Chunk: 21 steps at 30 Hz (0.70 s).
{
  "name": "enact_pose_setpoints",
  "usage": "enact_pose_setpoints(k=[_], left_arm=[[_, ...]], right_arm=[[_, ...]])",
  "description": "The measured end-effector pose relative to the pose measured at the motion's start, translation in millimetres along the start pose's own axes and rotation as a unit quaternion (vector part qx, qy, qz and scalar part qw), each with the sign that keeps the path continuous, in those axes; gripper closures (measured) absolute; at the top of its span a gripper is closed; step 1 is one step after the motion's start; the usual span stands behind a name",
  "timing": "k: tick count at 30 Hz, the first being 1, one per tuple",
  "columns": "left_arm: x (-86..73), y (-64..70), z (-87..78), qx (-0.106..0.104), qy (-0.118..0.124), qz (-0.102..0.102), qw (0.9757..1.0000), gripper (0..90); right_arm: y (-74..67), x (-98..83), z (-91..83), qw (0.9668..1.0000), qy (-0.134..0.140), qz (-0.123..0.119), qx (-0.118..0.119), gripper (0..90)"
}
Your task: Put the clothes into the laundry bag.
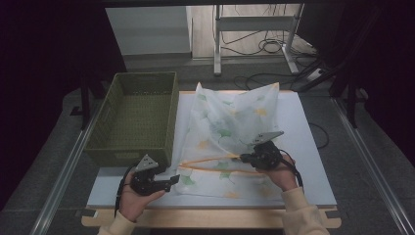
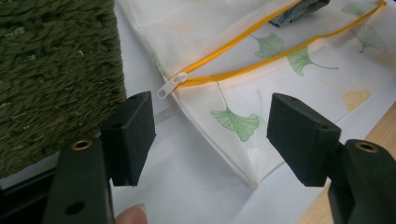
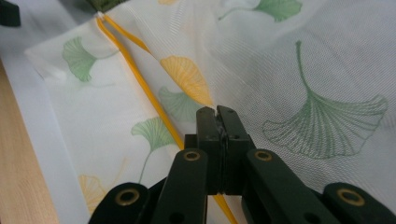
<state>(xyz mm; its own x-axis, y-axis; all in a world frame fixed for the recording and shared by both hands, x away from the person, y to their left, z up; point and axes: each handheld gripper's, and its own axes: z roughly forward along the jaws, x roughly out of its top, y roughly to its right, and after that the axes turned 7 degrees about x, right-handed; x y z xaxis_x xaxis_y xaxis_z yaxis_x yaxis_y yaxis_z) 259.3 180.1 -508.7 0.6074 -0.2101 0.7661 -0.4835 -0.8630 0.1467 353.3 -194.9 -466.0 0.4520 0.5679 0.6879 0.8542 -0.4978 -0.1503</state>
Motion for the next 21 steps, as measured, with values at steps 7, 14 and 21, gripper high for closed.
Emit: enact_pose_setpoints(k=[7,14,21], left_arm=[[-1.4,-4.5,3.6,0.004,-0.002,-0.003,1.0000,31.6],[-1.3,-8.0,2.2,0.007,0.000,-0.006,1.0000,31.7],[-2.1,-6.5,3.9,0.006,-0.003,-0.004,1.0000,31.6]], right_arm=[[-0.2,-7.3,11.4,0.9998,-0.019,0.003,-0.002,88.5],[-0.4,-16.2,16.7,0.9996,-0.028,-0.001,0.004,88.4],[0.8,-23.9,21.1,0.9996,-0.029,-0.002,-0.004,88.1]])
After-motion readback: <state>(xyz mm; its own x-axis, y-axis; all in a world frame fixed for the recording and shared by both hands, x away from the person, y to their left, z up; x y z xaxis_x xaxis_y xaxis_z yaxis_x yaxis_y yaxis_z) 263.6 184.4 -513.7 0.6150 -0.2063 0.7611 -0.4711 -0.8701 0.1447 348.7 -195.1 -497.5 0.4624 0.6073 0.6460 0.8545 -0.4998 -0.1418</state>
